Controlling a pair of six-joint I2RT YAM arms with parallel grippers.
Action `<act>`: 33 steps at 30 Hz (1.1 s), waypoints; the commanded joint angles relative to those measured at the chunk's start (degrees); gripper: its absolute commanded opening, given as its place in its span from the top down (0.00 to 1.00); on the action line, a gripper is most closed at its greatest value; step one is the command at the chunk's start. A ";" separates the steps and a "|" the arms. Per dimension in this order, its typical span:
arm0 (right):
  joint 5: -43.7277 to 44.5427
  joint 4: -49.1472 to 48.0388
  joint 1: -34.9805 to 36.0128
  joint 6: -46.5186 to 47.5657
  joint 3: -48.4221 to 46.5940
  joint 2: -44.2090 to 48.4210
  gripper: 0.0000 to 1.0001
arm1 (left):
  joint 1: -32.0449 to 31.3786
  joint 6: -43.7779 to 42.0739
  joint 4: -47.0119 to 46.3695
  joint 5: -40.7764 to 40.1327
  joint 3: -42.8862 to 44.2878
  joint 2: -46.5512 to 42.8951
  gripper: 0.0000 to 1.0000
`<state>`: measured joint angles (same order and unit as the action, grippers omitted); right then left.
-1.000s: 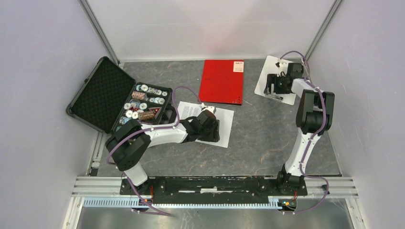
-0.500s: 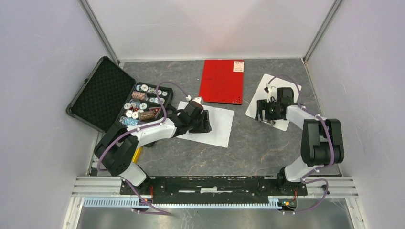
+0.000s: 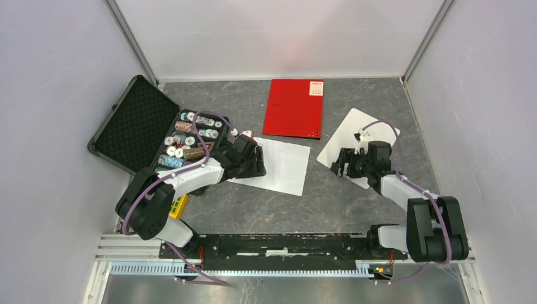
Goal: Put the files into the folder
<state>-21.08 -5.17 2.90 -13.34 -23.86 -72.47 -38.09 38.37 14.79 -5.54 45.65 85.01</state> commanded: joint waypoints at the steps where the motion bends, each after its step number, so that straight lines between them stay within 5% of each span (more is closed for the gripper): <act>1: -6.86 -1.81 0.64 -9.62 8.15 3.24 0.21 | 1.25 -2.47 1.35 -0.21 -0.56 -2.14 0.29; 10: -7.96 -1.40 0.77 -14.16 9.39 15.83 0.20 | 3.04 -5.84 5.27 -0.93 3.73 -2.12 0.28; 16: -3.45 -4.37 4.73 -17.39 9.02 21.35 0.10 | 4.06 -8.05 7.99 -5.19 6.11 -0.30 0.25; 33: -1.81 0.10 9.58 -7.47 6.09 17.90 0.09 | 1.72 -2.33 4.62 1.54 0.24 1.93 0.29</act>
<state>-24.25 -7.53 12.21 -26.00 -14.68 -54.57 -35.44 33.28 19.99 -6.76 48.18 89.84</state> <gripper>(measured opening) 0.909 0.711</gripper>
